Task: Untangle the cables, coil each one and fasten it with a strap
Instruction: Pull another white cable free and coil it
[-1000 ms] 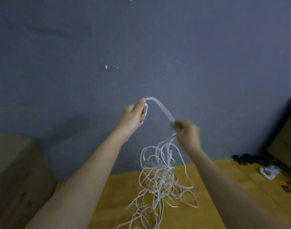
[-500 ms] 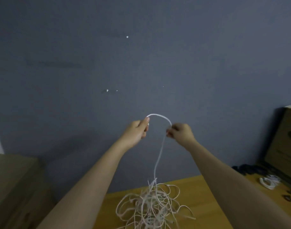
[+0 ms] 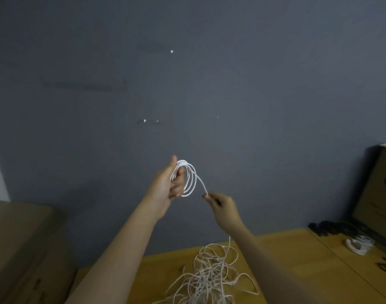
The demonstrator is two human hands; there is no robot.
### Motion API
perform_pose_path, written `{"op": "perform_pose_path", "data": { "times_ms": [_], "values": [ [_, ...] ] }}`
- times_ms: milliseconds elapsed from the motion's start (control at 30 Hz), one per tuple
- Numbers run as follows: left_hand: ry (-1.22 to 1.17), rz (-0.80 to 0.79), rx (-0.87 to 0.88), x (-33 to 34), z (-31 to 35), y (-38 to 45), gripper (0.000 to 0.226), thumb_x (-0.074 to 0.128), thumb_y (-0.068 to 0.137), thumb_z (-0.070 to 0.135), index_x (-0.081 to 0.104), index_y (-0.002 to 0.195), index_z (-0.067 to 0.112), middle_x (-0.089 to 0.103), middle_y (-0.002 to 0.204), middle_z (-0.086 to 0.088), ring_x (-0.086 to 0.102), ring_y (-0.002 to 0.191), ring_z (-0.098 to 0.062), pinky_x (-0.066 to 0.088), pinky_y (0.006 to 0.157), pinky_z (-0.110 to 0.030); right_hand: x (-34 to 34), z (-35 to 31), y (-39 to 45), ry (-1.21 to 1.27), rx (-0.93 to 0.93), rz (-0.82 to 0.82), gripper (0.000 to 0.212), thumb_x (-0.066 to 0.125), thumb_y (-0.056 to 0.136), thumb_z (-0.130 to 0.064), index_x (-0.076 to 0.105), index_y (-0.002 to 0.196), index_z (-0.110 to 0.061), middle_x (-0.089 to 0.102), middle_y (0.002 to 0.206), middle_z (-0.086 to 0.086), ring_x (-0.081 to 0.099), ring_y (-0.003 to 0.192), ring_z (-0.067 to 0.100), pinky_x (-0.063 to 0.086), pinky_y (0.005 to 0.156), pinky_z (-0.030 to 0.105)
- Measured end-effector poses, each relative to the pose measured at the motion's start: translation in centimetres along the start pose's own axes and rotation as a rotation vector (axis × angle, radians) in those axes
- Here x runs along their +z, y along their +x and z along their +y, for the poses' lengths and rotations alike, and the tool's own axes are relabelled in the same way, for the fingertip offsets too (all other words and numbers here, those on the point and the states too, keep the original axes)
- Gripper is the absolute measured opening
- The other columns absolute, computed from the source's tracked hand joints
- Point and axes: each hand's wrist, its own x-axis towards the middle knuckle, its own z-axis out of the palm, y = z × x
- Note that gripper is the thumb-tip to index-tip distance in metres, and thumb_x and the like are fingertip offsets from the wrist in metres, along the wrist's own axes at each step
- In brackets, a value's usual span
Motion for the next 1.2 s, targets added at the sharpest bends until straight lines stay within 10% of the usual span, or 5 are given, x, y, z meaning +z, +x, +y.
{"op": "perform_pose_path", "data": {
  "times_ms": [167,333,634,1034,1200],
  "values": [
    [-0.075,0.05,0.064,-0.3,-2.0,0.5,0.038,0.024,0.105,0.031,0.043,0.077,0.015,0.033,0.045,0.008,0.022,0.035,-0.004,0.025,0.044,-0.019,2.8,0.9,-4.7,-0.203,-0.148,-0.232,0.032,0.05,0.098,-0.036,0.065,0.121,-0.021,0.073,0.101,0.001,0.065,0.084,0.014,0.048,0.07,0.029],
    [0.526,0.11,0.152,-1.1,-7.1,0.5,0.021,0.027,0.105,0.021,0.032,0.086,0.015,0.041,0.069,0.001,0.038,0.052,-0.009,0.037,0.057,-0.024,3.8,1.2,-8.5,-0.329,-0.305,-0.309,0.024,0.046,0.1,-0.032,0.065,0.107,-0.019,0.064,0.076,-0.003,0.057,0.066,0.015,0.035,0.055,0.031],
    [1.216,-0.352,-0.226,-5.0,-15.5,-4.8,0.048,0.028,0.099,0.052,0.046,0.115,0.01,0.052,0.133,-0.006,0.051,0.119,-0.023,0.038,0.096,-0.034,0.6,5.1,-10.8,-0.163,-0.066,-0.308,0.007,0.062,0.09,-0.02,0.069,0.091,-0.02,0.048,0.049,-0.012,0.043,0.045,0.004,0.032,0.05,0.019],
    [0.756,-0.42,-0.287,-5.8,-14.1,-8.7,0.047,0.038,0.081,0.067,0.054,0.077,0.022,0.039,0.046,0.015,0.031,0.043,-0.001,0.027,0.043,-0.012,0.5,11.2,-12.4,-0.432,0.363,-0.642,0.036,0.067,0.087,-0.036,0.065,0.079,-0.001,0.059,0.066,0.006,0.056,0.051,0.012,0.047,0.055,0.025],
    [0.634,-0.175,-0.11,-4.8,-11.8,-6.5,0.04,0.036,0.096,0.051,0.044,0.07,0.022,0.033,0.045,0.01,0.026,0.04,-0.002,0.024,0.039,-0.013,-2.4,3.9,-3.6,-0.036,0.22,0.064,0.029,0.066,0.089,-0.032,0.07,0.067,-0.014,0.065,0.055,0.001,0.06,0.046,0.0,0.053,0.058,0.02]
  ]
}}
